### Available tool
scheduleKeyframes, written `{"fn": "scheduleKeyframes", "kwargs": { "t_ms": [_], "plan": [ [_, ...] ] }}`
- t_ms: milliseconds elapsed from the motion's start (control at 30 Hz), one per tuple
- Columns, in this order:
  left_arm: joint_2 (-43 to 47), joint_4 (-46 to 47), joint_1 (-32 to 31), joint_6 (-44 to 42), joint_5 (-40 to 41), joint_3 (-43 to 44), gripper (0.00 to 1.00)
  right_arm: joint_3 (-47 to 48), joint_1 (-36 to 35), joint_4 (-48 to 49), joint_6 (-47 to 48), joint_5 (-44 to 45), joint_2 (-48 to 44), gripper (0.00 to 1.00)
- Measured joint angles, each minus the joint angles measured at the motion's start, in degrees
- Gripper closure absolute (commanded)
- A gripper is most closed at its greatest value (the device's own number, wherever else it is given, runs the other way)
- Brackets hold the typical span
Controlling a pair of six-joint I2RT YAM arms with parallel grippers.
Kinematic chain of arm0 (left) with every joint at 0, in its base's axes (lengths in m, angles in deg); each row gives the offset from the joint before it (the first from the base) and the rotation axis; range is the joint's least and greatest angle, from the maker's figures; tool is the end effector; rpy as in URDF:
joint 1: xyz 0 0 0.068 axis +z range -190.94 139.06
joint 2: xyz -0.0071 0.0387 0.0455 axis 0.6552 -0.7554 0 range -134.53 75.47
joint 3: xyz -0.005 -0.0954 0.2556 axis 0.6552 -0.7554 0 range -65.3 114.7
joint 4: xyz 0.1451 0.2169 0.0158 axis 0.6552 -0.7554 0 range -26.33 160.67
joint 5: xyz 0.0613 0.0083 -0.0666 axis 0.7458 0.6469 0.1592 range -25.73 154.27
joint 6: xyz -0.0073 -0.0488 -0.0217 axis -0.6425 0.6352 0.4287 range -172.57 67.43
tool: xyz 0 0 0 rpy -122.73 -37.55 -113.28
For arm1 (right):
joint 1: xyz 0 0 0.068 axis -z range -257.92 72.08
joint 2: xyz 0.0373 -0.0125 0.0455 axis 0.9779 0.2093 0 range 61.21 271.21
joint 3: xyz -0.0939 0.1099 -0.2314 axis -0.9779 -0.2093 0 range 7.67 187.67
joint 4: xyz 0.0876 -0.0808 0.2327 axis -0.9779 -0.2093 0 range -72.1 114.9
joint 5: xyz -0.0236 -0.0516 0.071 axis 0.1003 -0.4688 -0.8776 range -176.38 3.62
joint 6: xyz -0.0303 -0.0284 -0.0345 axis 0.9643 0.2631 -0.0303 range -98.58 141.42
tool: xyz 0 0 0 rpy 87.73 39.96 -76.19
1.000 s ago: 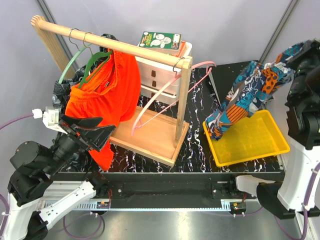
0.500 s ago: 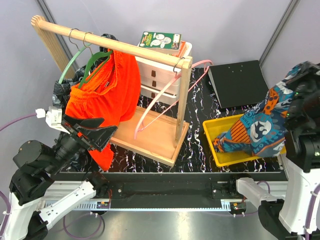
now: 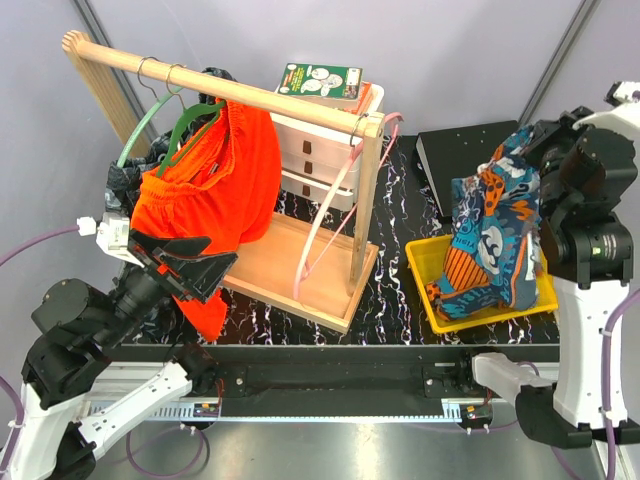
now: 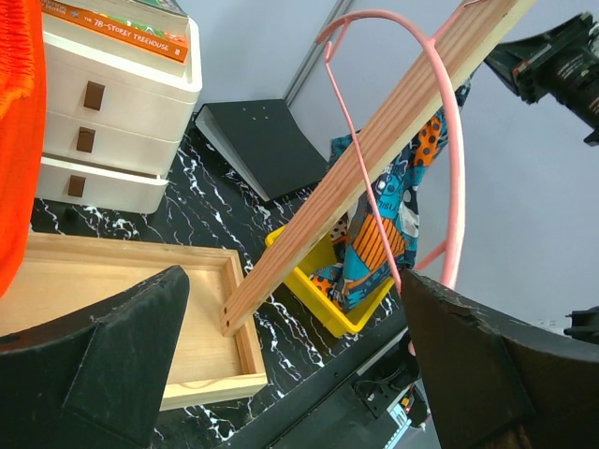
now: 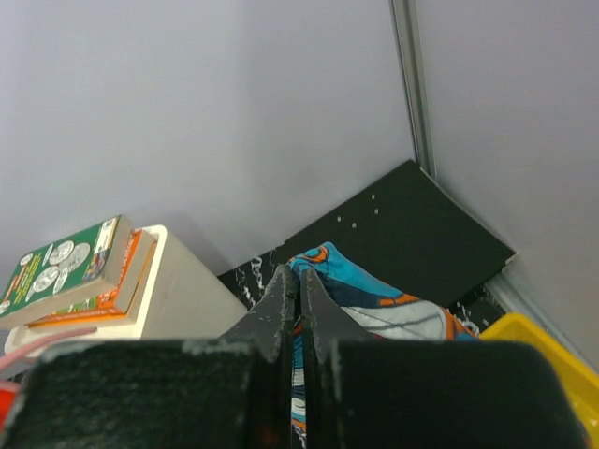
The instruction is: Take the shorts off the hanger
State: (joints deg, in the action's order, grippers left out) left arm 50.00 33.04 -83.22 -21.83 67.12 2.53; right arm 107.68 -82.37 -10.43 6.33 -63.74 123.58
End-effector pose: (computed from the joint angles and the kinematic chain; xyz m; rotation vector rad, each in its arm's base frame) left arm 0.0244 -0.0198 0.4455 0.1155 1.5653 -0.9826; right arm 0.1623 -0.0012 0.5488 0.4506 1.4659 -0.0308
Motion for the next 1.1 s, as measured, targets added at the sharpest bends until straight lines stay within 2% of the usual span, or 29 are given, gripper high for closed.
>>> {"fn": "scheduleKeyframes", "kwargs": {
  "t_ms": [167,333,667,833,1100],
  "plan": [
    [0.0,0.0,0.0,0.0,0.0,-0.1,0.01,-9.9,0.0,-1.6,-4.5,0.4,-8.3,1.00],
    [-0.2,0.0,0.0,-0.3,0.0,-0.1,0.01,-18.0,0.0,-8.7,-9.0,1.9,-17.4,1.00],
    [-0.6,0.0,0.0,-1.0,0.0,-0.1,0.01,-18.7,0.0,-25.0,-13.7,3.1,-25.3,1.00],
    [-0.6,0.0,0.0,-1.2,0.0,-0.1,0.01,-24.3,0.0,-32.4,-20.1,0.6,-32.1,1.00],
    [-0.6,-0.2,0.0,-1.9,0.1,0.0,0.01,-26.6,0.0,-41.0,-25.9,2.5,-31.3,1.00]
  ]
}}
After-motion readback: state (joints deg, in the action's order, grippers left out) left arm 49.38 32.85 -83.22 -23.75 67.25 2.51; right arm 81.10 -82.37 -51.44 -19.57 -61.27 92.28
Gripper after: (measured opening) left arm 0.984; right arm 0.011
